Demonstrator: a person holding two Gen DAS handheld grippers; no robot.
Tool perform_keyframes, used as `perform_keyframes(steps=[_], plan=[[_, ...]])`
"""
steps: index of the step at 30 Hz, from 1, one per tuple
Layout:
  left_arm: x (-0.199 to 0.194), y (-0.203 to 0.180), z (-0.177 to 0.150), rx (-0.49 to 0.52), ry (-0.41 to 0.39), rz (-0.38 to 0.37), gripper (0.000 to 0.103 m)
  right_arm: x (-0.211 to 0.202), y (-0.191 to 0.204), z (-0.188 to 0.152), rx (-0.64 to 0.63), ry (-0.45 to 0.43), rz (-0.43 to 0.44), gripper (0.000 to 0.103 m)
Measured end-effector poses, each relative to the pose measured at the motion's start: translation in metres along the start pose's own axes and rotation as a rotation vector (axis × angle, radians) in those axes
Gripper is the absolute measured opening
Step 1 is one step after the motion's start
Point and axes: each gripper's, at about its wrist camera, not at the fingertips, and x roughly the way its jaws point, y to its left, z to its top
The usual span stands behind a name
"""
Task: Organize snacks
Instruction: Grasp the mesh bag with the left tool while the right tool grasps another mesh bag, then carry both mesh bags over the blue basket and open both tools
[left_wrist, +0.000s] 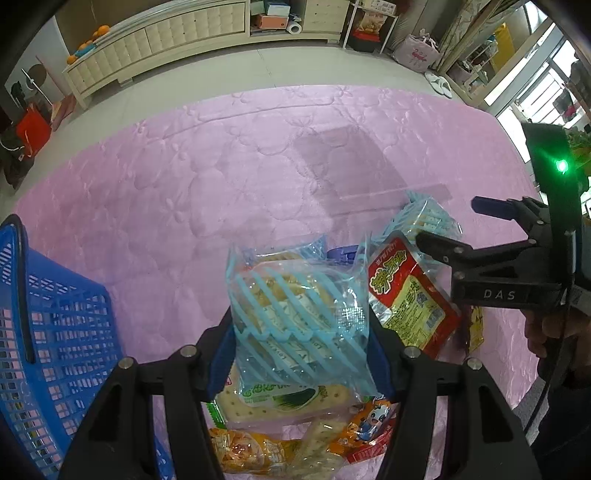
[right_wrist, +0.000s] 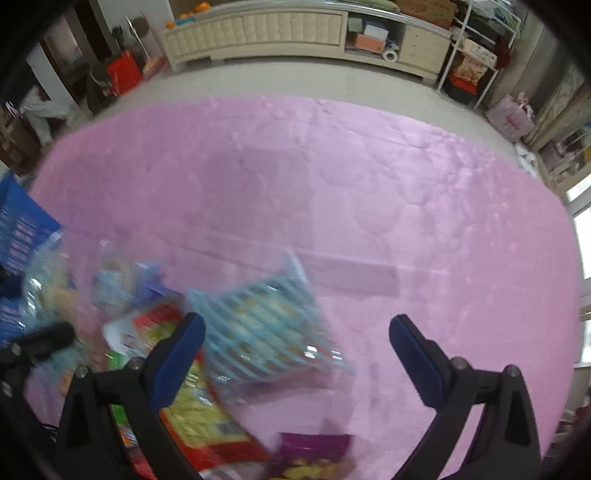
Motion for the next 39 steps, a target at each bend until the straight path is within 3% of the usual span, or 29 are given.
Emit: perform_keyframes(steps=[9, 15, 18, 22, 30, 39], plan=[[0.004, -0.006, -0.003, 0.003, 0.01, -0.009, 0.059, 0.014, 0.001, -0.007, -0.003, 0.026, 0.062, 0.101], [0.003, 0.002, -0.002, -0.012, 0.009, 0.0, 0.059, 0.031, 0.022, -0.005, -0.079, 0.067, 0.016, 0.1], [0.0, 0.005, -0.003, -0.01, 0.005, 0.001, 0.059, 0.034, 0.024, -0.011, -0.061, 0.073, 0.055, 0.086], [-0.005, 0.011, -0.004, -0.024, -0.004, -0.011, 0.059, 0.024, 0.021, -0.012, -0.035, 0.062, 0.1, 0.074], [-0.034, 0.012, -0.016, -0.022, -0.039, -0.027, 0.059, -0.023, 0.022, -0.019, -0.002, 0.001, 0.092, 0.073], [-0.115, 0.016, -0.052, -0.016, -0.135, -0.046, 0.059, -0.098, 0.045, -0.03, -0.007, -0.06, 0.075, 0.073]])
